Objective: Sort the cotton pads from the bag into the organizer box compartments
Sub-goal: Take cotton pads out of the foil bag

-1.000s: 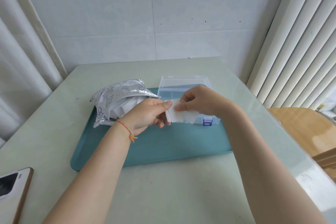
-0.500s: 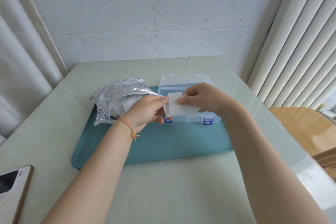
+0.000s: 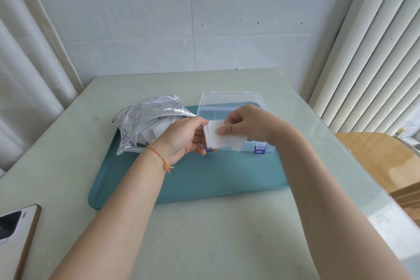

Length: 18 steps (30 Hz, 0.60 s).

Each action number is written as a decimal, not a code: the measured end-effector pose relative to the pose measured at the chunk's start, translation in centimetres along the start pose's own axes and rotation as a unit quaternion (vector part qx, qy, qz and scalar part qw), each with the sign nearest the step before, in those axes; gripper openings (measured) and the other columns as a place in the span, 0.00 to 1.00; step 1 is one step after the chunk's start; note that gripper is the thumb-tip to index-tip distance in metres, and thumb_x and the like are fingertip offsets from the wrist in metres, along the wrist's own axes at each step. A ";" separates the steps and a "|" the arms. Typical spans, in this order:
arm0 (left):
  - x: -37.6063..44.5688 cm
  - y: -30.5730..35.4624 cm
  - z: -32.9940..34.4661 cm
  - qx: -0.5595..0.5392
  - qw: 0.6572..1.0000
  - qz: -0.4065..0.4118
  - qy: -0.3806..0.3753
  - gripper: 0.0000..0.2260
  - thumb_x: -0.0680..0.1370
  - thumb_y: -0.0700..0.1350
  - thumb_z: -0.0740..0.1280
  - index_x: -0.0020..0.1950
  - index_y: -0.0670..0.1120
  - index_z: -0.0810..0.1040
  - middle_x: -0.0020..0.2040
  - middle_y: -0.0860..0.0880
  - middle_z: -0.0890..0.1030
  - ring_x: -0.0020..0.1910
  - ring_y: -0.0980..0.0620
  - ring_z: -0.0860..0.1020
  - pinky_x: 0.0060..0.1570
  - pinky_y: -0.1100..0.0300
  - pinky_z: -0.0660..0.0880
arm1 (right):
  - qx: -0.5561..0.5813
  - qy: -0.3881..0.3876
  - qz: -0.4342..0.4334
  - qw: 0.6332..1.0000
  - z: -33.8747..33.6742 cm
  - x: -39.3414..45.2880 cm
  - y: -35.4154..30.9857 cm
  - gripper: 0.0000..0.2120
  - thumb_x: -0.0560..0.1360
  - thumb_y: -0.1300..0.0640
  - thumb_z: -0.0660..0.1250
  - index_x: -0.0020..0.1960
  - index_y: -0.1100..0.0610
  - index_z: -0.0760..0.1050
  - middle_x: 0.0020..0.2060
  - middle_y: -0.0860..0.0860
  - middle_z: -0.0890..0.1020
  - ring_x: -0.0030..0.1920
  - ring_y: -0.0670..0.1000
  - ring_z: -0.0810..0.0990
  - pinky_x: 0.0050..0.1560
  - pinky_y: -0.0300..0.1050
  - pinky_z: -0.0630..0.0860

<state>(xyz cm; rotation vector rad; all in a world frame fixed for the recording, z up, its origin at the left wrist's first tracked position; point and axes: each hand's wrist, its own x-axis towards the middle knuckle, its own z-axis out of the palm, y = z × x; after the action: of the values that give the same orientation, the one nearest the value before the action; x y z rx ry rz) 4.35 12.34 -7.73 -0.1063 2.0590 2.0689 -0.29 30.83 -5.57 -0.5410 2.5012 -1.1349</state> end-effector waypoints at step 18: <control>0.0 0.3 0.2 -0.049 0.996 0.004 0.073 0.09 0.82 0.40 0.59 0.51 0.39 0.78 0.39 0.40 0.81 0.32 0.47 0.81 0.24 0.62 0.72 | 0.259 0.122 -0.047 0.957 -0.1 0.1 -0.6 0.04 0.76 0.62 0.71 0.49 0.57 0.82 0.38 0.50 0.82 0.37 0.48 0.78 0.35 0.40 0.75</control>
<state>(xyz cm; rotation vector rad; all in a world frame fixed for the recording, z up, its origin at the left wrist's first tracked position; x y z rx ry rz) 4.36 12.52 -7.46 -0.2732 2.0418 2.2283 -0.34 30.46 -5.04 -0.3896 2.2370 -1.9121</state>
